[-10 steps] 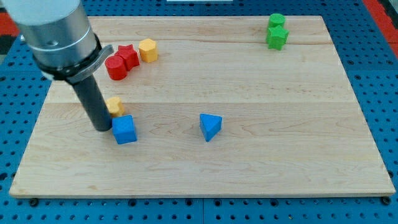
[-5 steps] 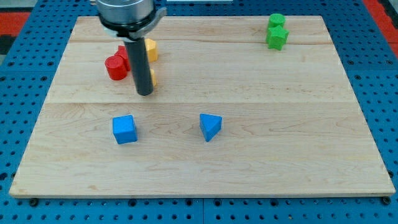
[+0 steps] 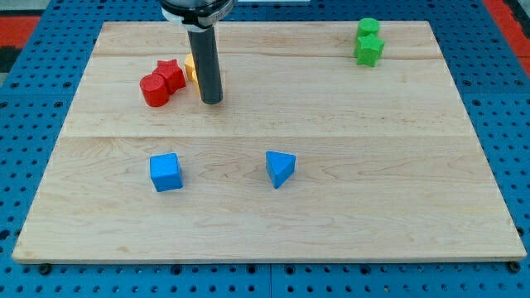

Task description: Slide the yellow heart to the bottom right of the yellow hexagon

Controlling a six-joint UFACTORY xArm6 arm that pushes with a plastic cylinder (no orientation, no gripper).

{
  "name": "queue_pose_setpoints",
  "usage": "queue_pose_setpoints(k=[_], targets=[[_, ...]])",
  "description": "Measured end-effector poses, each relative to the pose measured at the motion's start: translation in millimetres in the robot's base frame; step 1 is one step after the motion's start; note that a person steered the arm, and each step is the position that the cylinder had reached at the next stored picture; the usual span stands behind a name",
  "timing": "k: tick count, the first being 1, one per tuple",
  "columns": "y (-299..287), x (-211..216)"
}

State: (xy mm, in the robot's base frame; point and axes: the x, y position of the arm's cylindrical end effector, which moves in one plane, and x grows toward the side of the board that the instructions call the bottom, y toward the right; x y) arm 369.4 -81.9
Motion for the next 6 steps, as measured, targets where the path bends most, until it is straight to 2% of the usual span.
queue_pose_setpoints(k=[2, 4, 5, 6], targets=[[3, -1], [-51, -4], [-51, -9], [-33, -33]])
